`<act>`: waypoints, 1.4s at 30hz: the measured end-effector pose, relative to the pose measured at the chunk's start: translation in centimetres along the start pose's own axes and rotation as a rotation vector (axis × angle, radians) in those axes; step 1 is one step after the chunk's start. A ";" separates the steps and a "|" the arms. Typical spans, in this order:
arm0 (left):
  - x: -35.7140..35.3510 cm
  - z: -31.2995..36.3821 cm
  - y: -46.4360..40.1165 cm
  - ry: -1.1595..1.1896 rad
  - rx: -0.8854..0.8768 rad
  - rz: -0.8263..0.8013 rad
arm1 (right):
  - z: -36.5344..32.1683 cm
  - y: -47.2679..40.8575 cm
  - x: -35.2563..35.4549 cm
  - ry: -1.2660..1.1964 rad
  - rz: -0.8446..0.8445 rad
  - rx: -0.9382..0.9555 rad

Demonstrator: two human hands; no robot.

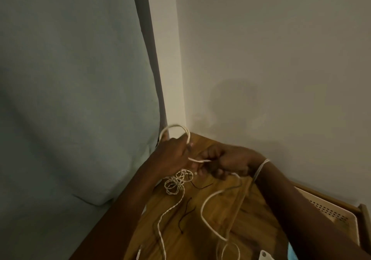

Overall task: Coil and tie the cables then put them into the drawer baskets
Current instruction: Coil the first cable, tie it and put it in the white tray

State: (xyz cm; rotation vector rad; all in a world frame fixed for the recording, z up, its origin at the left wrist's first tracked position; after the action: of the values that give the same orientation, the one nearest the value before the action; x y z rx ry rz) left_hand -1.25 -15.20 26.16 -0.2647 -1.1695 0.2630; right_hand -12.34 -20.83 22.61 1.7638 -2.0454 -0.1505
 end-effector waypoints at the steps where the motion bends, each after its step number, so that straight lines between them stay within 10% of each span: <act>1: -0.5 0.1 0.5 0.111 0.019 -0.042 | -0.8 0.7 1.2 0.142 0.078 0.019; 5: -2.3 1.9 2.0 0.940 0.093 -0.234 | -6.1 3.9 5.0 0.383 0.372 0.290; 8: -1.3 6.5 2.8 1.654 -0.118 -0.407 | -7.6 4.8 5.9 0.175 0.562 0.516; 12: 0.9 9.5 1.8 1.999 -0.380 -0.264 | -5.7 2.3 3.8 -0.216 0.521 0.605; 16: 3.5 8.5 -0.5 1.863 -0.341 0.104 | -2.6 -0.8 -0.6 -0.265 0.364 0.343; 19: 5.4 5.1 -1.0 1.252 -0.192 0.322 | -1.0 -1.5 -2.5 -0.135 0.084 0.193; 23: 3.9 2.9 -0.5 0.405 -0.133 0.234 | -1.1 -0.1 -2.7 0.062 -0.179 0.057; 27: 1.2 0.7 0.4 0.155 0.010 0.082 | -2.9 0.6 0.3 0.303 0.000 0.117; 32: -0.7 0.0 1.1 0.441 0.131 -0.007 | -6.8 2.6 3.5 0.457 0.316 0.346; 36: -0.8 3.0 1.6 1.257 -0.032 -0.068 | -7.4 3.0 5.5 0.304 0.498 0.476; 42: 1.7 5.6 0.8 1.839 -0.076 0.260 | -4.1 -0.4 2.8 -0.199 0.332 0.440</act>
State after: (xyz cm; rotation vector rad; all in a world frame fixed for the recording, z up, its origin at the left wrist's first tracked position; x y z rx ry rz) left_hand -5.86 -13.53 29.43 -0.5377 0.6811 0.1011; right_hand -10.66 -22.84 26.84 1.6602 -2.6411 0.2543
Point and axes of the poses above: each hand's wrist, its own y-axis away from the middle knuckle, its own x-axis out of the back of the hand, z = x × y, the point moved 8 cm from there along -y, towards the middle knuckle, and after that the axes turned 9 degrees about -x, right-handed, at the moved point
